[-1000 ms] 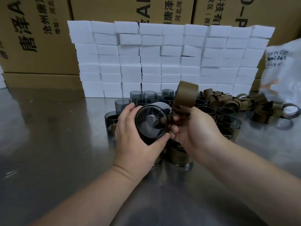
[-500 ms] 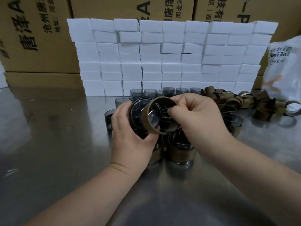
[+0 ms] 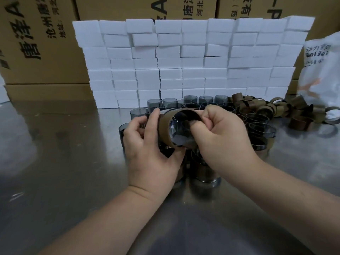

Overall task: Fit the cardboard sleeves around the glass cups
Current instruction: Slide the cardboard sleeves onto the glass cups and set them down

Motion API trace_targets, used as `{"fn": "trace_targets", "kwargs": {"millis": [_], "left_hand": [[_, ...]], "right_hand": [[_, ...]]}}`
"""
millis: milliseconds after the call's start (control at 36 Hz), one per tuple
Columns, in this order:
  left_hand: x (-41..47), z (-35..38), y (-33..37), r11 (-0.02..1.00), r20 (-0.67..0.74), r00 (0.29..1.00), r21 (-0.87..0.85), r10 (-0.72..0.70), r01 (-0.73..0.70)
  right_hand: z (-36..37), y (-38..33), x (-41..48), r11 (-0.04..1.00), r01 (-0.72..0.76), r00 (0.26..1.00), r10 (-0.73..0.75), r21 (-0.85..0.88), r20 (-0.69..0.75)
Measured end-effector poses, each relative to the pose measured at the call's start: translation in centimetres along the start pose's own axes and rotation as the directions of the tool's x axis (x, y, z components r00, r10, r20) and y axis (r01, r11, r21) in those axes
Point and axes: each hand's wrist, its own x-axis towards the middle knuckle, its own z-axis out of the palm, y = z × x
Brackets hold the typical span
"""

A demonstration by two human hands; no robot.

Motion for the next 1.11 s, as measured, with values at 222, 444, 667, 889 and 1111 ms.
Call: {"fn": "trace_targets", "kwargs": {"millis": [222,444,667,889,1111], "left_hand": [[-0.1,-0.3,0.9,0.997,0.059,0.997,0.051,-0.057,0.054],[-0.3,-1.3,1.3,0.997,0.272,0.959,-0.014,0.080,-0.079],[-0.5,-1.1,1.0,0.993,0.144,0.988,-0.112,0.057,-0.041],[-0.4,-0.8,0.8,0.978,0.070,0.997,-0.208,-0.011,0.026],[-0.3,-0.2,0.7,0.964,0.058,0.991,-0.231,-0.124,0.134]], "right_hand": [[-0.1,0.1,-0.1,0.998,-0.022,1.000,0.023,-0.051,0.009],[-0.2,0.0,-0.1,0.997,0.004,1.000,-0.005,-0.080,-0.013],[0.2,-0.7,-0.7,0.998,-0.004,1.000,0.005,-0.069,0.023],[0.4,-0.2,-1.1,0.999,0.040,0.997,-0.038,-0.028,0.062],[0.7,0.2,-0.8,0.995,-0.071,0.988,0.061,0.067,0.145]]}}
